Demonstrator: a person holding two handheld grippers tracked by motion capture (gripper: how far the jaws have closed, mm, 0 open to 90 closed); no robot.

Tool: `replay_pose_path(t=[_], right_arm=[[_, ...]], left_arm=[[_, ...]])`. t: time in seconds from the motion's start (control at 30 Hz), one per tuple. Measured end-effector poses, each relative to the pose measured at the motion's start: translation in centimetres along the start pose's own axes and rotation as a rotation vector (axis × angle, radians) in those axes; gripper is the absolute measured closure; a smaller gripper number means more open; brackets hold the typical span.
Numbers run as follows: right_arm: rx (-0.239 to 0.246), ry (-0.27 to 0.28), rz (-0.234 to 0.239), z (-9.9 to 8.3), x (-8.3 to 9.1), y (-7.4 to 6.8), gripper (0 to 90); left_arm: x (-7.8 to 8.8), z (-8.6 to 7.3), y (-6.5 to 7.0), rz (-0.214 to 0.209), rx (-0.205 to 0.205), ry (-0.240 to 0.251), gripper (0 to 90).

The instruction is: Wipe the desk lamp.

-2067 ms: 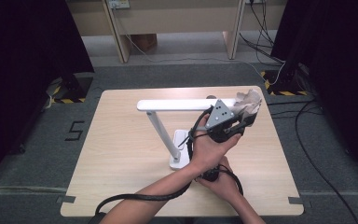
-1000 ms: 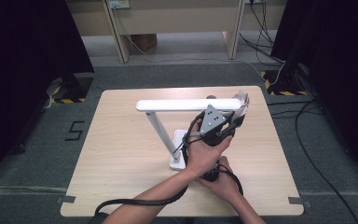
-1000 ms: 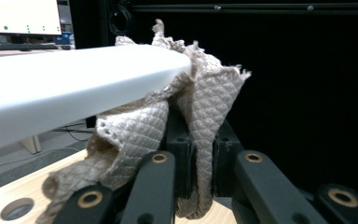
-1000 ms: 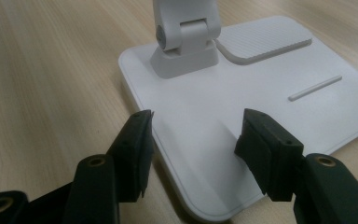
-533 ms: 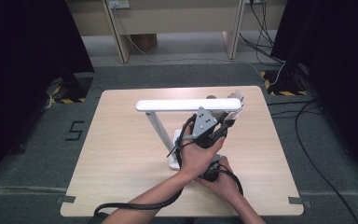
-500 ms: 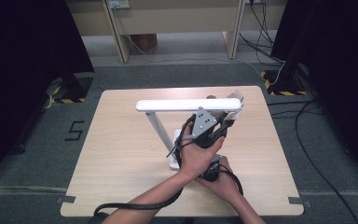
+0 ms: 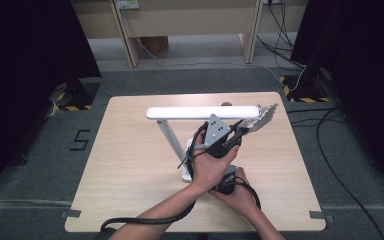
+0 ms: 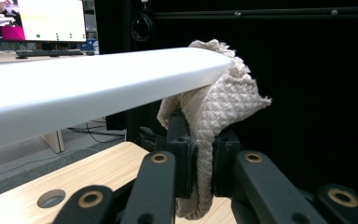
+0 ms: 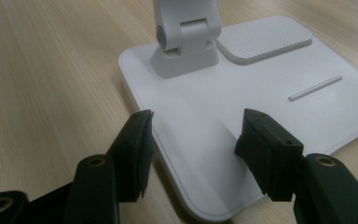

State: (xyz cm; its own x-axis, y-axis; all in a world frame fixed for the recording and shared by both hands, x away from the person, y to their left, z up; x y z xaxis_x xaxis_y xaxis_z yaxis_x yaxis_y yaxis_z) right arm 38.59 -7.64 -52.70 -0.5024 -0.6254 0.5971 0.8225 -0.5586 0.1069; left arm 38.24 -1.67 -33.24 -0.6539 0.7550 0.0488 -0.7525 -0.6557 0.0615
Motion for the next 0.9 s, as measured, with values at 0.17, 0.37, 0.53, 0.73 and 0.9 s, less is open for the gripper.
replay_pose_path(t=[0.17, 0.37, 0.53, 0.73, 0.9], right_arm=[[-0.001, -0.002, -0.002, 0.0, 0.0, 0.0, 44.9], [-0.001, -0.002, 0.0, 0.0, 0.0, 0.0, 44.9], [0.001, -0.001, 0.0, 0.0, 0.0, 0.0, 44.9], [0.001, -0.002, -0.002, 0.0, 0.0, 0.0, 44.9], [0.001, -0.003, -0.003, 0.0, 0.0, 0.0, 44.9]], left_arm=[[-0.2, -0.4, -0.1, -0.003, 0.016, -0.016, 81.7], [-0.1, -0.4, -0.3, 0.007, 0.034, -0.007, 81.8], [0.3, -0.2, -0.3, 0.007, 0.052, 0.01, 81.8], [0.7, -0.2, -0.9, 0.016, 0.068, 0.02, 81.9], [1.1, 0.2, -0.9, 0.017, 0.077, 0.037, 81.9]])
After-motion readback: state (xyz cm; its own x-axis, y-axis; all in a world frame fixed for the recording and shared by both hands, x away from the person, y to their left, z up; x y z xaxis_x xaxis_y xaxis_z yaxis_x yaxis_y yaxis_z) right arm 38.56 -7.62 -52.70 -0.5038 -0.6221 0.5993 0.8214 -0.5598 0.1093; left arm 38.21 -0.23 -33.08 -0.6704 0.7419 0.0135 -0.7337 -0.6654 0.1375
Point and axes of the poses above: each handheld gripper's, and its own axes: x roughly backward along the jaws, z roughly out of its top, y roughly to its right, the point moved 2 cm from there along -x, roughly forward along the jaws
